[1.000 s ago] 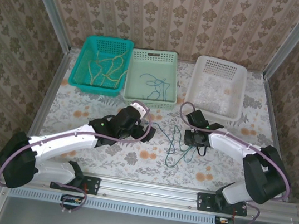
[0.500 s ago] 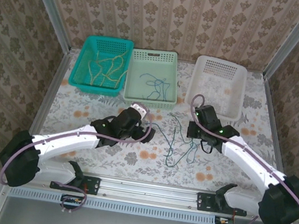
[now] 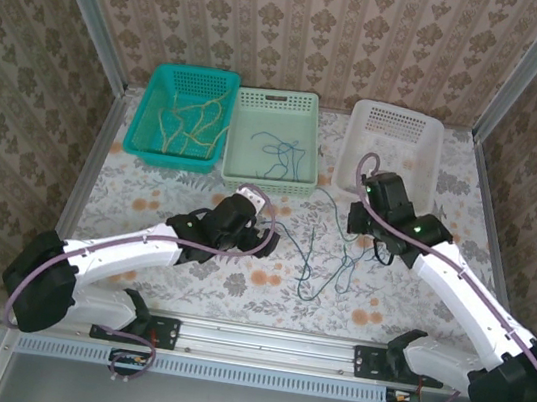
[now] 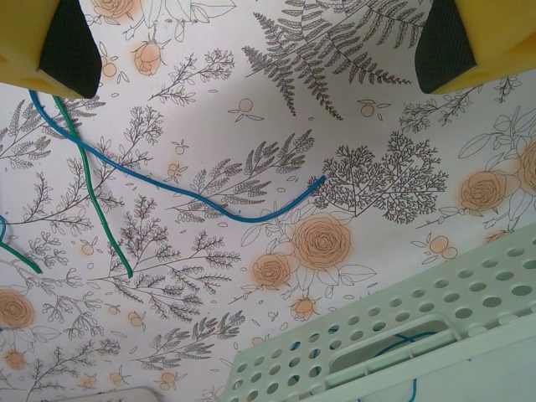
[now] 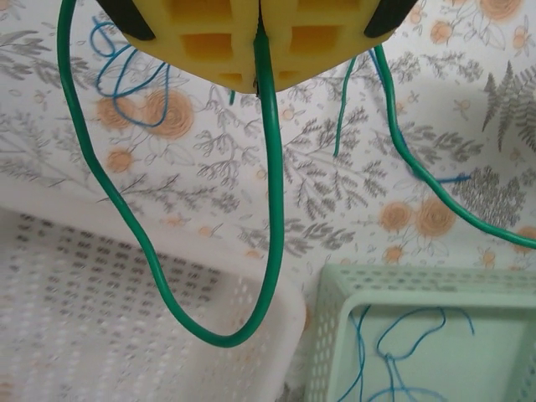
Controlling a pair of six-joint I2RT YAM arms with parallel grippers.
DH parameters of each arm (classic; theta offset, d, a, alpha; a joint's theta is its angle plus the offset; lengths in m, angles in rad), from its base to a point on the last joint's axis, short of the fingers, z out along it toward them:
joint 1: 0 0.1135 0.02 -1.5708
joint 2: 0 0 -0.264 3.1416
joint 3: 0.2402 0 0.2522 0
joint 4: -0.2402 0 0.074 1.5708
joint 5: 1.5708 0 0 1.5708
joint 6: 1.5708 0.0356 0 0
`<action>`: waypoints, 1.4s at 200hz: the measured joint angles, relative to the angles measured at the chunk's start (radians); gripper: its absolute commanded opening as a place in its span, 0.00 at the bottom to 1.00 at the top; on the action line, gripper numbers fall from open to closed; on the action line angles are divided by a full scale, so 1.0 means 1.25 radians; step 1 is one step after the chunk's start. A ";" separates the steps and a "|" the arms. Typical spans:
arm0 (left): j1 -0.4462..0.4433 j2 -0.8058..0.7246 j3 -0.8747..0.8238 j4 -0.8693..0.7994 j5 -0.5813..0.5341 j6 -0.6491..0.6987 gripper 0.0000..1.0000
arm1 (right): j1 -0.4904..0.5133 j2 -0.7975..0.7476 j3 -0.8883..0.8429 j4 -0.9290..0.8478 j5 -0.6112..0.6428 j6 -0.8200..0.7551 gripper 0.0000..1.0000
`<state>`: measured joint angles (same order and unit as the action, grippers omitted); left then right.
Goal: Untangle the cables
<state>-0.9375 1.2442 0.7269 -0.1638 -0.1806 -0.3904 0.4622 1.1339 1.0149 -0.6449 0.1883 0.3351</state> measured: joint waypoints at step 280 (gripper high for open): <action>-0.300 0.075 0.144 0.190 -0.164 0.691 0.86 | -0.099 0.088 0.121 -0.120 -0.466 -0.129 0.00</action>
<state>-1.3128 1.3376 0.9070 0.0731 -0.3862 0.4736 0.3382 1.2442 1.1664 -0.7952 -0.3946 0.1741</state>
